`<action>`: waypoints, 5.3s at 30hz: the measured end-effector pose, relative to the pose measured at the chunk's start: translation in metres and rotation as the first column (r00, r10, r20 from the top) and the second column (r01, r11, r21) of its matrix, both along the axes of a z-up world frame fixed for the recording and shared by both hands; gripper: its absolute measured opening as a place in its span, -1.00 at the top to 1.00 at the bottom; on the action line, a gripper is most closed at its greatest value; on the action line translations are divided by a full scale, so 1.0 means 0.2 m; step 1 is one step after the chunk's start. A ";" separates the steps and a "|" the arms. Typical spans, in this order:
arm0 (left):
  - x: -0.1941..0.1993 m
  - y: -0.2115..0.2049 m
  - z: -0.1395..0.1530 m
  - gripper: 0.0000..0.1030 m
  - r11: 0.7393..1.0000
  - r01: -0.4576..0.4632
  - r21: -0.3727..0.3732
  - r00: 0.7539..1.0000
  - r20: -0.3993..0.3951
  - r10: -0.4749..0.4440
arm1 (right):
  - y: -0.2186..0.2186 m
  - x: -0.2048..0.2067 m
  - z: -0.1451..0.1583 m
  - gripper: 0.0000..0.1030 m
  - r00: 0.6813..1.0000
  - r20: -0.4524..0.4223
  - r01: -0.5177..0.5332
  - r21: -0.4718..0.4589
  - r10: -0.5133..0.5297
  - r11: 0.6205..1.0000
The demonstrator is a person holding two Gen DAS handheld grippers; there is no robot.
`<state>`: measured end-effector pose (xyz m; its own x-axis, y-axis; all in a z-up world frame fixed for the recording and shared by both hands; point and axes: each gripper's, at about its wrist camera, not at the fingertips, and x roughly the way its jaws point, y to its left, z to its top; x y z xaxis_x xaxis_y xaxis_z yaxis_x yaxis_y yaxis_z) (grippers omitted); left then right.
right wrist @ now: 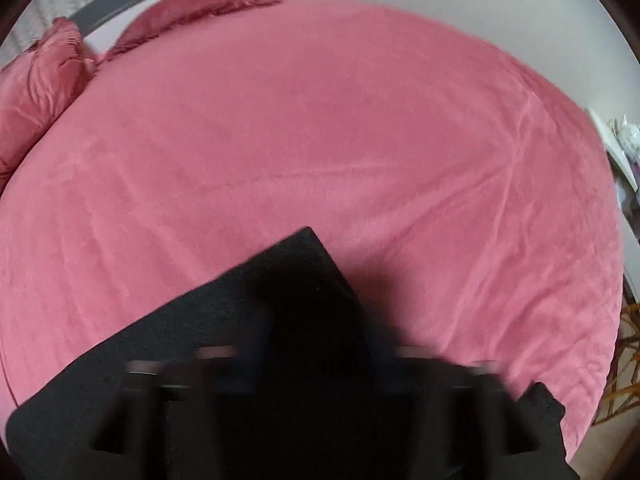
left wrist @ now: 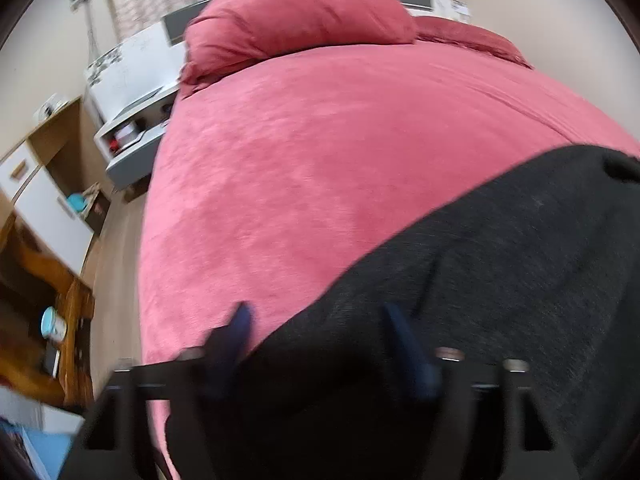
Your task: Fold large clothes
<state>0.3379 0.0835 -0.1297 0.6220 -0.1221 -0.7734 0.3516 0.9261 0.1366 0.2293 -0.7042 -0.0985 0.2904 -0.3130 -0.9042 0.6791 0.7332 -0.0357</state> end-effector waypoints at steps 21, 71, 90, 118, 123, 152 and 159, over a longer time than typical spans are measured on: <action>0.04 -0.10 0.02 0.74 0.996 -0.074 0.051 0.996 0.061 0.071 | 0.08 0.63 0.61 0.84 0.937 0.350 0.095 -0.194 -0.022 0.976; -1.23 0.55 0.20 0.31 0.756 -0.367 -0.542 0.924 -0.306 0.230 | 1.48 -1.49 0.01 0.17 0.912 0.389 -0.030 0.378 -0.130 0.925; -1.21 0.41 -0.05 -0.79 0.821 -0.454 -0.347 0.829 -0.502 0.247 | 0.86 -1.82 -0.05 0.17 0.741 0.433 0.266 0.513 -0.514 0.816; -1.26 0.48 0.14 0.23 0.603 -0.574 -0.553 0.811 -0.485 0.327 | 0.33 -1.74 -0.05 0.87 0.550 0.526 0.239 0.646 -0.649 0.725; -1.29 0.50 0.27 0.31 0.591 -0.515 -0.621 0.854 -0.436 0.285 | 0.37 -1.73 0.18 0.88 0.545 0.585 0.178 0.619 -0.600 0.765; -1.02 0.68 0.51 0.39 0.373 -0.512 -0.774 0.853 -0.509 0.116 | 0.41 -1.41 0.81 0.88 0.613 0.672 0.043 0.496 -0.415 0.867; -0.53 0.66 0.42 0.38 0.252 -0.611 -0.750 0.791 -0.593 0.152 | 0.32 -0.63 0.97 0.88 0.691 0.657 0.028 0.390 -0.300 0.920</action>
